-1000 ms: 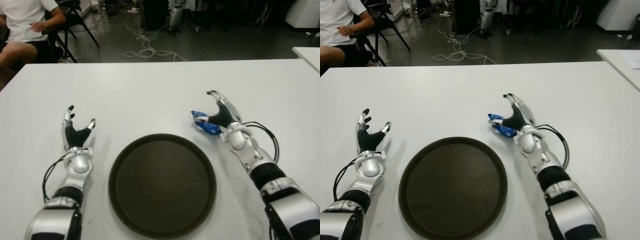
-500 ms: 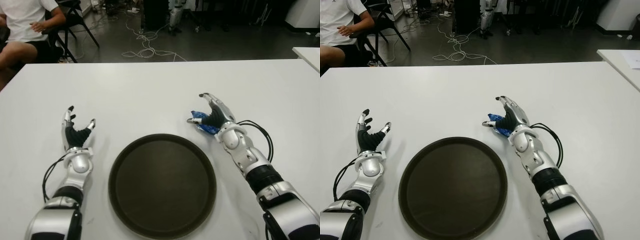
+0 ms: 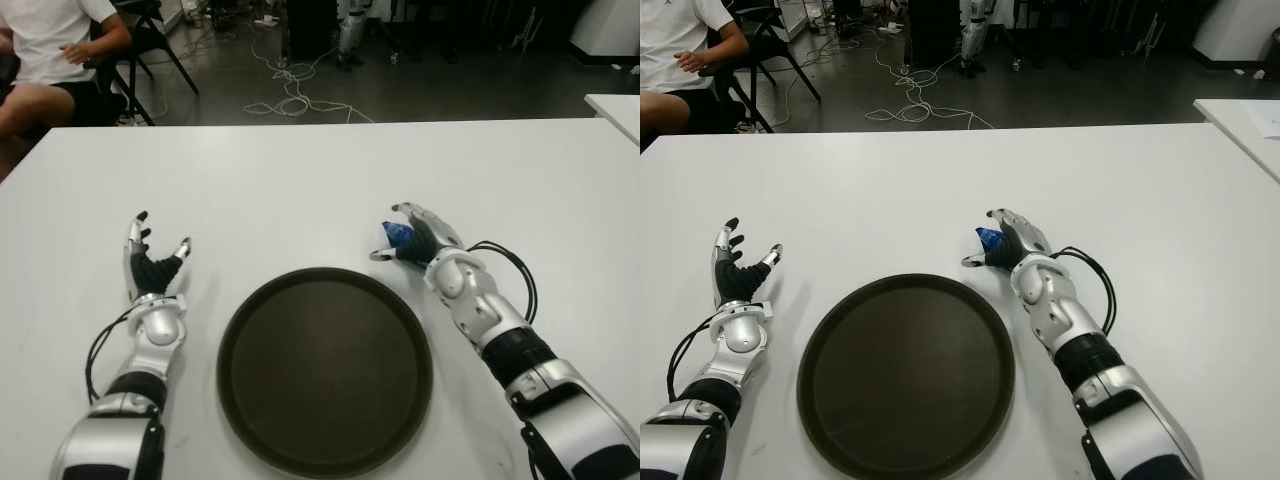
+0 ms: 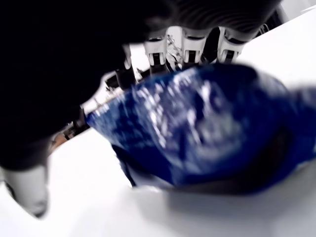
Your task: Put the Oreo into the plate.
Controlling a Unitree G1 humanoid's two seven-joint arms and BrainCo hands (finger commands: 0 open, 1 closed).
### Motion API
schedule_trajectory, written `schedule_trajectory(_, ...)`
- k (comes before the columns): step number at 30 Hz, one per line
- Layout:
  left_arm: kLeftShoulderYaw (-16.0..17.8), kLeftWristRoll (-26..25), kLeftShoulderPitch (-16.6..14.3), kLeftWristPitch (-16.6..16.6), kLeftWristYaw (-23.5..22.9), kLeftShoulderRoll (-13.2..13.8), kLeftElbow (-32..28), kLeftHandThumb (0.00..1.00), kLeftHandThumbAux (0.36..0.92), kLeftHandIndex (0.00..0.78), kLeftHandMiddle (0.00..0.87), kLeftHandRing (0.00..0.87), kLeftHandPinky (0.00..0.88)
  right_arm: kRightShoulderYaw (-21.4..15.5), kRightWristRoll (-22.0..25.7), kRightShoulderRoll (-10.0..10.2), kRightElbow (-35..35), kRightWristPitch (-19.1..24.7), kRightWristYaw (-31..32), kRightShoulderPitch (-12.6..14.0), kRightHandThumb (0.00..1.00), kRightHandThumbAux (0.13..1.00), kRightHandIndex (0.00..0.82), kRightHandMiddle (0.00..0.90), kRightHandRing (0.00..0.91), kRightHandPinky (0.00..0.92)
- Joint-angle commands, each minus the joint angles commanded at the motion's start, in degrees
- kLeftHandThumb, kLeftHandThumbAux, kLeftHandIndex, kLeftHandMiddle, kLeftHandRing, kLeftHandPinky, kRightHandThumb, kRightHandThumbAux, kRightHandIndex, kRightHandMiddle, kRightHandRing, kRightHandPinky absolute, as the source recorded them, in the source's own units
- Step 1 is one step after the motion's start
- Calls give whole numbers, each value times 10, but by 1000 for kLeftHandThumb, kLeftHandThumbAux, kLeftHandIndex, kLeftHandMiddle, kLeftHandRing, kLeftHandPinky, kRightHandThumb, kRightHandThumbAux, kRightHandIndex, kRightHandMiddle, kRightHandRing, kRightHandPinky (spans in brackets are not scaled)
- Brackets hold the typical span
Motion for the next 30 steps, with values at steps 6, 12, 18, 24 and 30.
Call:
schedule_trajectory(6,-2,3,0,-1,2,1,0,225,783,108,97,114,151,10,-7,3,4,18,5,-6,0,666,0,0,0,24)
schedule_trajectory(12,-1,3,0,-3,1,1,1,211,773,109,114,132,165,12,-9,4,11,23,0,-8,0,698,0,0,0,17)
schedule_trajectory(18,-5,8,0,-2,3,4,2,214,774,111,121,132,145,11,-11,4,18,21,-10,-10,0,716,0,0,0,19)
schedule_trajectory(24,-9,13,0,3,7,5,1,199,771,106,116,127,146,11,-14,2,24,16,-21,-10,0,716,0,0,0,18)
schedule_trajectory(30,-8,12,1,3,7,5,1,183,772,100,107,118,142,14,-20,1,34,19,-30,-13,0,708,0,0,0,14)
